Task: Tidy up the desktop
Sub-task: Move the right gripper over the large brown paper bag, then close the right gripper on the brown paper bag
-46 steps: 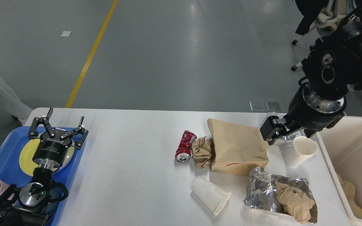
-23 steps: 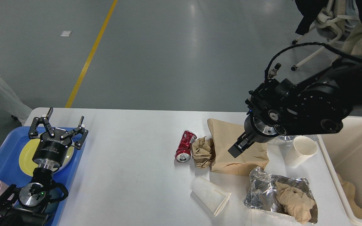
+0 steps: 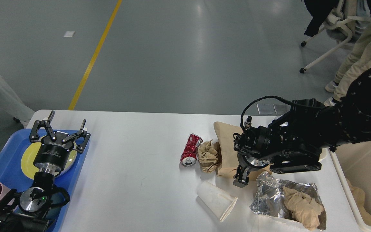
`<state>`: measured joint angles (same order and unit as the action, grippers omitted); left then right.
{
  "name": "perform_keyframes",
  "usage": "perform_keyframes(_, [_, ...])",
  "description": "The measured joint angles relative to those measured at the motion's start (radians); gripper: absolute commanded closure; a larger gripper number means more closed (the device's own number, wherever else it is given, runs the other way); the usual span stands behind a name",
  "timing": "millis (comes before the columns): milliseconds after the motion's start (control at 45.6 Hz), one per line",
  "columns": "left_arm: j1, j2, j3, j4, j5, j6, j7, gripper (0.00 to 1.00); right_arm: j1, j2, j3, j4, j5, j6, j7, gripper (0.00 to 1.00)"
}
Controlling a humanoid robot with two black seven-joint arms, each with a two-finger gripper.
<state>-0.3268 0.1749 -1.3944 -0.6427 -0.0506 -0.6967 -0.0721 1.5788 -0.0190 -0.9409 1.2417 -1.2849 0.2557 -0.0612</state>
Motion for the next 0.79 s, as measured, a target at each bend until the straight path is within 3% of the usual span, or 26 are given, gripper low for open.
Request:
perform_keyframes(219, [0.000, 0.000, 0.000, 0.000, 0.000, 0.000, 0.000, 0.04, -0.129, 0.050, -0.019, -0.172, 0.005, -0.001, -0.001, 0.05])
perform_keyframes(505, [0.000, 0.000, 0.000, 0.000, 0.000, -0.001, 0.000, 0.04, -0.219, 0.071, -0.035, -0.270, 0.012, 0.000, -0.001, 0.06])
perform_keyframes(724, [0.000, 0.000, 0.000, 0.000, 0.000, -0.001, 0.000, 0.03, -0.252, 0.091, -0.033, -0.296, 0.048, -0.002, -0.002, 0.11])
perform_keyframes(790, [0.000, 0.000, 0.000, 0.000, 0.000, -0.001, 0.000, 0.03, -0.261, 0.097, -0.034, -0.304, 0.050, -0.002, -0.003, 0.21])
